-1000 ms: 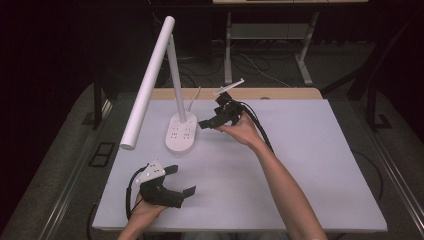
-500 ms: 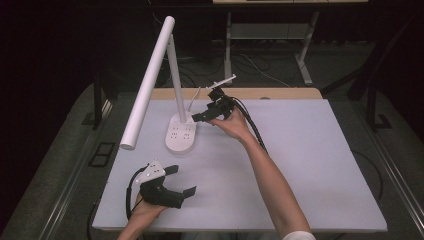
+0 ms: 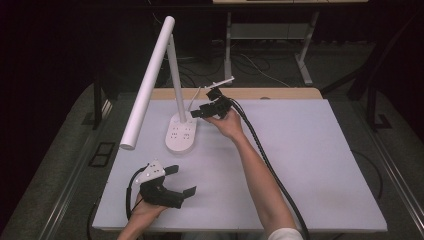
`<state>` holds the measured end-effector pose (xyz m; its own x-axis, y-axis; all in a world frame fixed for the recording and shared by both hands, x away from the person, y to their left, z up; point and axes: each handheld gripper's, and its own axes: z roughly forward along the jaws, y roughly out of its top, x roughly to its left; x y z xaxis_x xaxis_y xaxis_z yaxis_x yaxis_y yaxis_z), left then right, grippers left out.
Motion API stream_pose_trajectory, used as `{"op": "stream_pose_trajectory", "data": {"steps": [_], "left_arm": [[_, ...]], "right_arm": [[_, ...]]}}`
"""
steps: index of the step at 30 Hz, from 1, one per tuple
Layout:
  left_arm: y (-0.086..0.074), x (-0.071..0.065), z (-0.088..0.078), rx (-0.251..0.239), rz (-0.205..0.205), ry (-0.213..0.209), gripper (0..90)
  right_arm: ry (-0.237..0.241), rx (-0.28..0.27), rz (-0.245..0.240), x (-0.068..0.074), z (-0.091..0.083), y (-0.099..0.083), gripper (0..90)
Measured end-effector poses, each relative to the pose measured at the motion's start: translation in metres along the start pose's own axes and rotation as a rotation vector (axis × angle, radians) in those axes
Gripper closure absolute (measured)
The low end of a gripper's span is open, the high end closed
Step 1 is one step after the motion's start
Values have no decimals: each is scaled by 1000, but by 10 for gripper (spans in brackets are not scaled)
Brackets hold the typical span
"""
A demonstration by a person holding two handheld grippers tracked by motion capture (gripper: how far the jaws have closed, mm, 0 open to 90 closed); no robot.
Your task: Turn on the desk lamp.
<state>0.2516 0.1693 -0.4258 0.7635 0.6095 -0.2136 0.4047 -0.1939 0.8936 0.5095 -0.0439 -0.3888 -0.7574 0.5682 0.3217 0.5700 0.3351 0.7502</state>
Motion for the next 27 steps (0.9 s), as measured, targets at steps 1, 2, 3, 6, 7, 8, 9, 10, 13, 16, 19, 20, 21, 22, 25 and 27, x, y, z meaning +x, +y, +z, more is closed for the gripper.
{"op": "stream_pose_trajectory", "data": {"steps": [1,2,3,6,7,8,9,10,13,16,19,20,21,22,25,27], "left_arm": [[0,0,0,0,0,0,5],[0,0,0,-1,1,0,5],[0,0,0,-1,1,0,5],[0,0,0,1,3,-3,5],[0,0,0,1,3,-3,5],[0,0,0,1,3,-3,5],[0,0,0,1,3,-3,5],[0,0,0,1,3,-3,5],[0,0,0,2,7,-7,5],[0,0,1,4,8,-7,5],[0,0,1,6,9,-6,5],[0,0,1,6,9,-6,5],[0,0,1,5,10,-7,5],[0,0,1,5,9,-6,5],[0,0,1,9,11,-10,5],[0,-1,1,10,13,-11,5]], "right_arm": [[5,-1,7,-1,1,-1,462],[7,-4,13,-1,3,-1,477],[10,-7,18,-1,5,-1,492],[12,-8,29,-3,9,-3,542],[14,-12,29,-4,10,-3,560],[17,-13,35,-4,11,-4,575],[20,-17,44,-5,12,-4,592],[21,-19,47,-6,13,-5,607],[24,-31,60,-8,16,-6,658],[27,-39,72,-9,20,-8,703],[32,-43,78,-10,23,-9,753],[30,-41,80,-10,24,-10,768],[29,-37,82,-10,26,-10,785],[24,-35,83,-10,27,-11,798],[16,-29,91,-10,30,-13,833],[13,-31,92,-11,32,-14,853]]}}
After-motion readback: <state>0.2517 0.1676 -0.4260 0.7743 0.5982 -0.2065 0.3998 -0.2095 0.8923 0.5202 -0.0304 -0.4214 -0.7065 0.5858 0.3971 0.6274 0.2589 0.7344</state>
